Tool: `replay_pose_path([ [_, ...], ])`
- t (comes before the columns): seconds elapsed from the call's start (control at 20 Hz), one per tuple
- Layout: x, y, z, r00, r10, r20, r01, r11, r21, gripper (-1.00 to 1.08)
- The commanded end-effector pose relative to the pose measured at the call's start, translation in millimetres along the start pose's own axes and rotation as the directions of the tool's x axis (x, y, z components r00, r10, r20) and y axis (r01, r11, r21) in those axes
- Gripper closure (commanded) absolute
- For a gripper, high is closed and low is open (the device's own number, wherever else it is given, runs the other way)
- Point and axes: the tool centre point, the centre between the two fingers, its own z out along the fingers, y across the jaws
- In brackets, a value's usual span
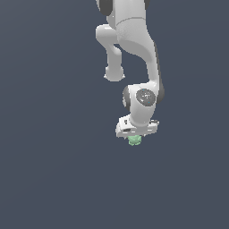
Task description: Pick up the object and move it to a goal position.
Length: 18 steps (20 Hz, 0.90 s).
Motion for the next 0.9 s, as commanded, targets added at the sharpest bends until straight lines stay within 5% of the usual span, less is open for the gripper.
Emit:
replay_pose_path([
  [0.0, 0.6, -0.4, 7.4, 1.0, -0.001, -0.002, 0.001, 1.0, 0.0, -0.92],
  [0.15, 1.5, -0.4, 9.5, 1.0, -0.001, -0.002, 0.001, 1.0, 0.0, -0.92],
  [0.2, 1.5, -0.4, 9.5, 1.0, -0.001, -0.002, 0.001, 1.0, 0.0, 1.08],
  [0.85, 0.8, -1.5, 6.8, 1.0, -0.001, -0.002, 0.001, 1.0, 0.0, 1.08],
])
